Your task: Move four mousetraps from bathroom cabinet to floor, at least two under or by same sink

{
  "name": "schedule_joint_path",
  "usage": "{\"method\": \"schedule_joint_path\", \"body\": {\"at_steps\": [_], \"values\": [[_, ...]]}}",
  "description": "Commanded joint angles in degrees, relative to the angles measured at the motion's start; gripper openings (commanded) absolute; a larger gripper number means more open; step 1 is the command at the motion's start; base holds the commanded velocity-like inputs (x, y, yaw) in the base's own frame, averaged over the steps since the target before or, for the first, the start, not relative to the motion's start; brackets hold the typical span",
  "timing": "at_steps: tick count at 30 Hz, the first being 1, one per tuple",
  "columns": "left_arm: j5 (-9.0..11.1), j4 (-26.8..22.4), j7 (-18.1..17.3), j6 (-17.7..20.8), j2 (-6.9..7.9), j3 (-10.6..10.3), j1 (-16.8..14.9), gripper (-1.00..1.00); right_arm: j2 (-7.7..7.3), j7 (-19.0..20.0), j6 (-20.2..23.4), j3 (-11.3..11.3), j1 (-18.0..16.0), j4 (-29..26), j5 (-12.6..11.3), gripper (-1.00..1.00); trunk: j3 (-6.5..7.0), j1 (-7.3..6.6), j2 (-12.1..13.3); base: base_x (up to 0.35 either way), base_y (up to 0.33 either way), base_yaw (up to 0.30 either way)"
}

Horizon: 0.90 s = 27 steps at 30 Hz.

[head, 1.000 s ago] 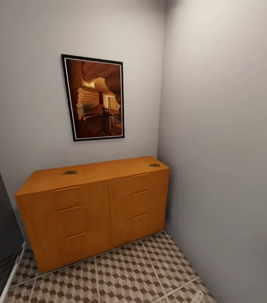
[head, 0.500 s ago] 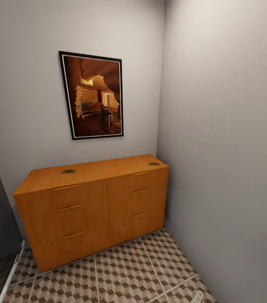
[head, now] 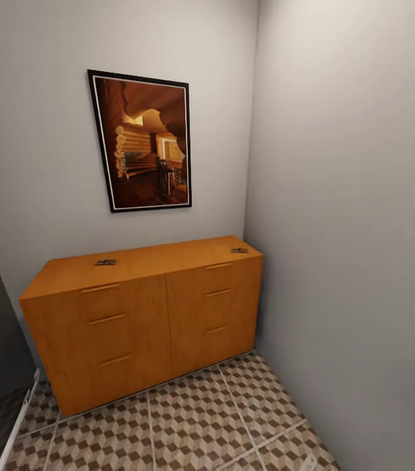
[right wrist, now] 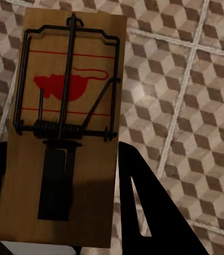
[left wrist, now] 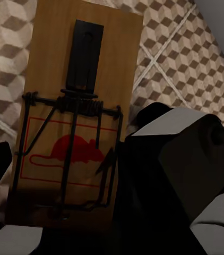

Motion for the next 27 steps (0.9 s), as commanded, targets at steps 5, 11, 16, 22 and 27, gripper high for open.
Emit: {"method": "schedule_joint_path", "body": {"at_steps": [5,11,16,22,27], "values": [[0.6,0.2,-0.2,0.4,0.05,-0.3,-0.1,-1.0,0.0,0.2,-0.2,0.1,0.0,0.0,0.1,-1.0,-0.53,0.0,0.0,0.0,0.0,0.0],[0.7,0.2,-0.2,0.4,0.12,-0.3,-0.1,-1.0,0.0,0.2,-0.2,0.0,0.0,0.0,0.0,-1.0,-1.09,0.0,0.0,0.0,0.0,0.0],[0.7,0.2,-0.2,0.5,0.13,-0.3,-0.1,-1.0,0.0,0.2,-0.2,0.0,0.0,0.0,0.0,-1.0,-1.55,0.0,0.0,0.0,0.0,0.0],[0.7,0.2,-0.2,0.5,0.19,-0.3,-0.1,-1.0,0.0,0.2,-0.2,0.0,0.0,-0.1,0.1,-1.0,-2.11,0.0,0.0,0.0,0.0,0.0],[0.7,0.2,-0.2,0.5,0.21,-0.3,-0.1,-1.0,0.0,0.2,-0.2,0.0,0.0,-0.1,0.1,-1.0,-2.58,0.0,0.0,0.0,0.0,0.0]]}}
